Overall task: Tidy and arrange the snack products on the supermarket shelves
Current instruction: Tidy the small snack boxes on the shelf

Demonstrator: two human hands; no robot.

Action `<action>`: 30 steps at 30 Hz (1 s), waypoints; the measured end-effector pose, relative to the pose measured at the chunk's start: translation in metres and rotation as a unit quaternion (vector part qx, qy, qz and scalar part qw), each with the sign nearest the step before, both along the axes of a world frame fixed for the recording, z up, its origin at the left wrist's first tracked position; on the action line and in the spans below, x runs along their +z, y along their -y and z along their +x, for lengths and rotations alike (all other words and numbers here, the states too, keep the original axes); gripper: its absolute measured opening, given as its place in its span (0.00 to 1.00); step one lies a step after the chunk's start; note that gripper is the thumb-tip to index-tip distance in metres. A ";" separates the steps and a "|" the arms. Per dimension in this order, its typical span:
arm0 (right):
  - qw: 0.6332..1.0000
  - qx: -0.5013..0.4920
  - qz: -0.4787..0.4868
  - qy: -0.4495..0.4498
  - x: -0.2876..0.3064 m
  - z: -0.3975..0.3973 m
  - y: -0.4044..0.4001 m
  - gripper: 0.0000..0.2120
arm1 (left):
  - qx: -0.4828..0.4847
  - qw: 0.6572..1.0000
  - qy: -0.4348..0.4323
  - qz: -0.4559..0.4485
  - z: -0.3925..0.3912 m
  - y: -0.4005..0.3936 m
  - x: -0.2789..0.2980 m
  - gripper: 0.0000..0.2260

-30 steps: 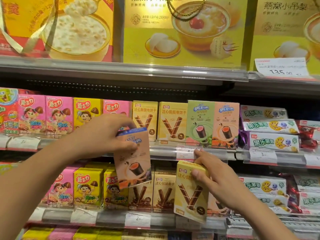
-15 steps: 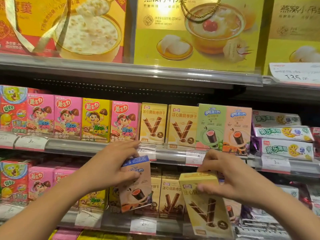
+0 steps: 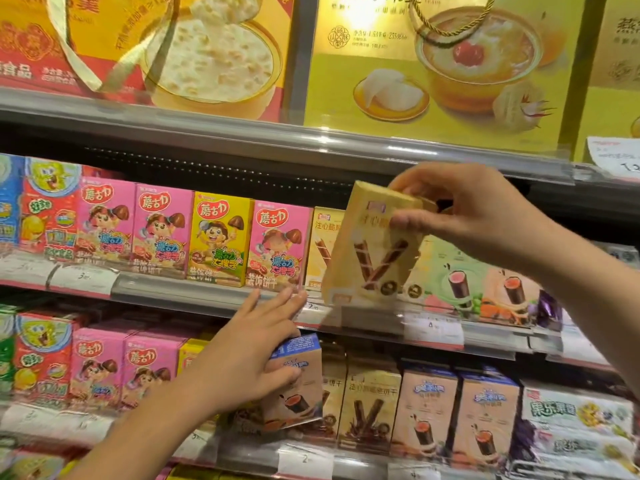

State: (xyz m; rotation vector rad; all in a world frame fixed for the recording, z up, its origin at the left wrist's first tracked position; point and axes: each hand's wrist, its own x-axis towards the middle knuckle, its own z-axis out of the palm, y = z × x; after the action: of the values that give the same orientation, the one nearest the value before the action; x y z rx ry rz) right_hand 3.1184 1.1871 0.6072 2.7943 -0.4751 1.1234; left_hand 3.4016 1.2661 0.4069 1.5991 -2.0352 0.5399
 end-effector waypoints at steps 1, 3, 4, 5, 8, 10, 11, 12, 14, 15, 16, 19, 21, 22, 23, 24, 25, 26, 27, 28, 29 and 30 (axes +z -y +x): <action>1.000 -0.003 -0.002 0.006 0.005 0.007 0.001 0.16 | -0.003 1.000 -0.003 0.000 0.001 0.000 0.000 0.20; 1.000 -0.011 -0.009 0.012 0.012 0.021 0.005 0.16 | -0.014 1.000 -0.015 -0.003 0.002 0.000 0.000 0.19; 1.000 -0.016 -0.013 0.015 0.014 0.027 0.006 0.16 | -0.017 1.000 -0.019 -0.002 0.003 0.000 0.001 0.18; 0.999 -0.020 -0.017 0.019 0.015 0.033 0.007 0.15 | -0.020 1.000 -0.022 -0.001 0.004 -0.001 0.001 0.17; 0.999 -0.031 -0.035 0.027 0.016 0.045 0.009 0.14 | -0.038 0.998 -0.040 -0.002 0.005 -0.001 0.000 0.14; 0.997 -0.043 -0.063 0.025 0.012 0.049 0.010 0.15 | -0.054 0.997 -0.049 -0.009 0.007 0.000 -0.002 0.13; 0.995 -0.051 -0.081 0.023 0.009 0.050 0.010 0.16 | -0.060 0.997 -0.055 -0.016 0.007 0.002 -0.003 0.13; 0.993 -0.061 -0.099 0.017 0.005 0.052 0.010 0.16 | -0.065 0.996 -0.064 -0.025 0.008 0.003 -0.005 0.13; 0.989 -0.081 -0.127 0.005 -0.002 0.055 0.009 0.17 | -0.073 0.993 -0.079 -0.040 0.008 0.004 -0.007 0.12; 0.987 -0.090 -0.135 0.000 -0.004 0.057 0.009 0.17 | -0.075 0.993 -0.084 -0.041 0.007 0.004 -0.007 0.12; 0.985 -0.098 -0.140 -0.003 -0.006 0.057 0.008 0.17 | -0.076 0.992 -0.089 -0.039 0.007 0.003 -0.007 0.12; 0.983 -0.112 -0.146 -0.010 -0.010 0.059 0.010 0.18 | -0.079 0.991 -0.106 -0.032 0.007 0.003 -0.007 0.11; 0.982 -0.115 -0.151 -0.015 -0.012 0.060 0.012 0.18 | -0.084 0.989 -0.118 -0.030 0.007 0.003 -0.007 0.12; 0.981 -0.118 -0.154 -0.020 -0.013 0.060 0.012 0.18 | -0.087 0.988 -0.123 -0.031 0.008 0.003 -0.008 0.12; 0.979 -0.123 -0.159 -0.024 -0.015 0.061 0.013 0.18 | -0.089 0.987 -0.127 -0.032 0.008 0.004 -0.008 0.12; 0.978 -0.126 -0.165 -0.026 -0.016 0.061 0.014 0.18 | -0.090 0.987 -0.130 -0.033 0.008 0.004 -0.008 0.12; 0.977 -0.127 -0.170 -0.027 -0.016 0.062 0.016 0.18 | -0.091 0.986 -0.133 -0.034 0.008 0.004 -0.009 0.12; 0.976 -0.125 -0.174 -0.026 -0.017 0.062 0.017 0.18 | -0.090 0.986 -0.134 -0.034 0.008 0.004 -0.009 0.12; 0.976 -0.122 -0.176 -0.026 -0.017 0.063 0.018 0.19 | -0.089 0.986 -0.135 -0.034 0.007 0.004 -0.009 0.12; 0.976 -0.120 -0.177 -0.025 -0.017 0.064 0.020 0.19 | -0.088 0.986 -0.135 -0.034 0.007 0.005 -0.009 0.12; 0.976 -0.121 -0.177 -0.024 -0.018 0.065 0.023 0.20 | -0.087 0.986 -0.136 -0.035 0.007 0.005 -0.010 0.12; 0.977 -0.121 -0.175 -0.023 -0.017 0.066 0.026 0.20 | -0.086 0.986 -0.137 -0.034 0.007 0.005 -0.010 0.12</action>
State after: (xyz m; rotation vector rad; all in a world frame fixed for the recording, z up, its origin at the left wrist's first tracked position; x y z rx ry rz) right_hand 3.1842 1.1616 0.5900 2.3804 -0.5369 0.9783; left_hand 3.4089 1.2614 0.3970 1.3590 -1.9034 0.3042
